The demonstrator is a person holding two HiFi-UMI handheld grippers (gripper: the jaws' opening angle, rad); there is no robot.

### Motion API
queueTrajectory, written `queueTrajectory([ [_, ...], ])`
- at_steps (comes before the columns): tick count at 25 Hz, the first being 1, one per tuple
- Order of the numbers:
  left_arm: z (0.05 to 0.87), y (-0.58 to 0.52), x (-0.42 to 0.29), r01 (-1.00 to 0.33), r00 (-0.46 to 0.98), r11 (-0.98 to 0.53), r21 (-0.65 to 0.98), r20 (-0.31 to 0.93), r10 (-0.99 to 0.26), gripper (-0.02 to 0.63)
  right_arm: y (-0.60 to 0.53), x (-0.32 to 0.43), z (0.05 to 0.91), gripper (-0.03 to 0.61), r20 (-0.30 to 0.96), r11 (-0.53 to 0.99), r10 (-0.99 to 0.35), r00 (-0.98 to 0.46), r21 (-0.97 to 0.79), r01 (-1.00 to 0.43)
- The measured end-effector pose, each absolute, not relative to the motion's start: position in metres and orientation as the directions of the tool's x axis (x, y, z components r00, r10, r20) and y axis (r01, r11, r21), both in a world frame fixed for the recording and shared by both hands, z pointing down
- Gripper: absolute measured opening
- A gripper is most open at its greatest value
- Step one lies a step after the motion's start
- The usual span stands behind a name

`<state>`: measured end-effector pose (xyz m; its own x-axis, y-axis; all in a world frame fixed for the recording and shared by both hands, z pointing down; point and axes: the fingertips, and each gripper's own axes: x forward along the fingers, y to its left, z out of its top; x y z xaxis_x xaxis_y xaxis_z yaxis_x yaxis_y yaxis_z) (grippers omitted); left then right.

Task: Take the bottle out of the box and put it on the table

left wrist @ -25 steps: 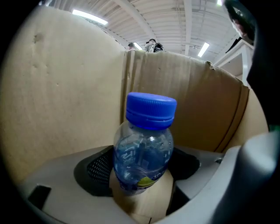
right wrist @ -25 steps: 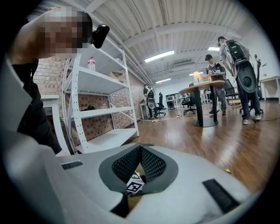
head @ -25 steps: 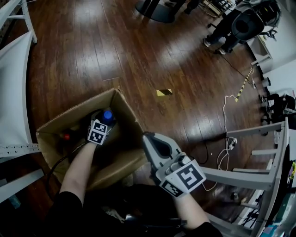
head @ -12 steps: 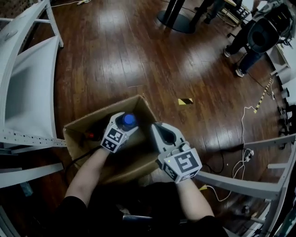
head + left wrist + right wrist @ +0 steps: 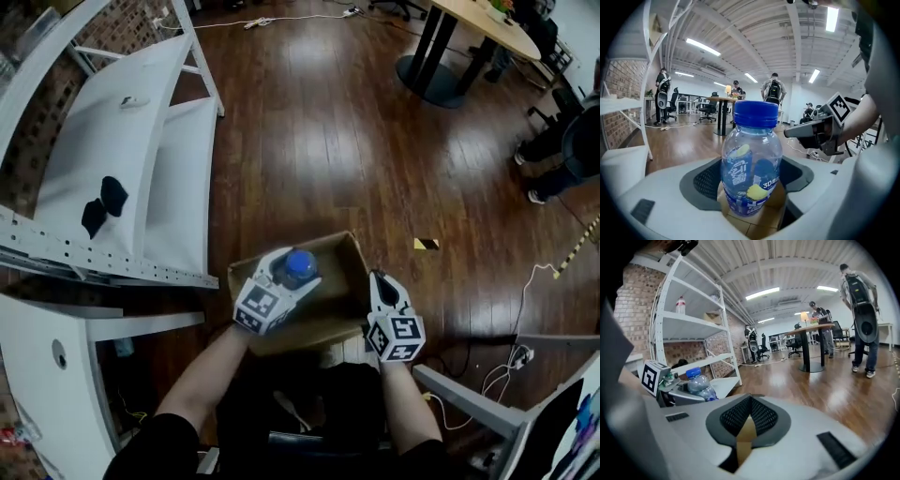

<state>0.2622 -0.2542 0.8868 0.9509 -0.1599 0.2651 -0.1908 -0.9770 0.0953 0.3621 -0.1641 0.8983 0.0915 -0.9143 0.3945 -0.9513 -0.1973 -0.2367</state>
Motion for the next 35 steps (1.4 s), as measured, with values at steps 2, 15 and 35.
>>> queueTrajectory([
  [2,0.835,-0.249,0.254,-0.201,0.949,-0.976,0.085,0.264,-0.172,0.359,-0.157,0.364,0.854,0.003,0.387,-0.21,-0.917,0.102,-0.247,-0.946],
  [15,0.499,-0.191,0.187,-0.261,0.955,-0.965,0.042,0.154,-0.252,0.357,-0.123,0.32,0.557,0.004,0.348,-0.052,-0.937,0.018,-0.091,-0.994],
  [35,0.362,-0.183,0.001,-0.66,0.75,-0.751,0.013,0.053,-0.659,0.357,-0.19,0.142,0.395,0.005,0.138,0.491,-0.858,-0.495,-0.061,-0.869],
])
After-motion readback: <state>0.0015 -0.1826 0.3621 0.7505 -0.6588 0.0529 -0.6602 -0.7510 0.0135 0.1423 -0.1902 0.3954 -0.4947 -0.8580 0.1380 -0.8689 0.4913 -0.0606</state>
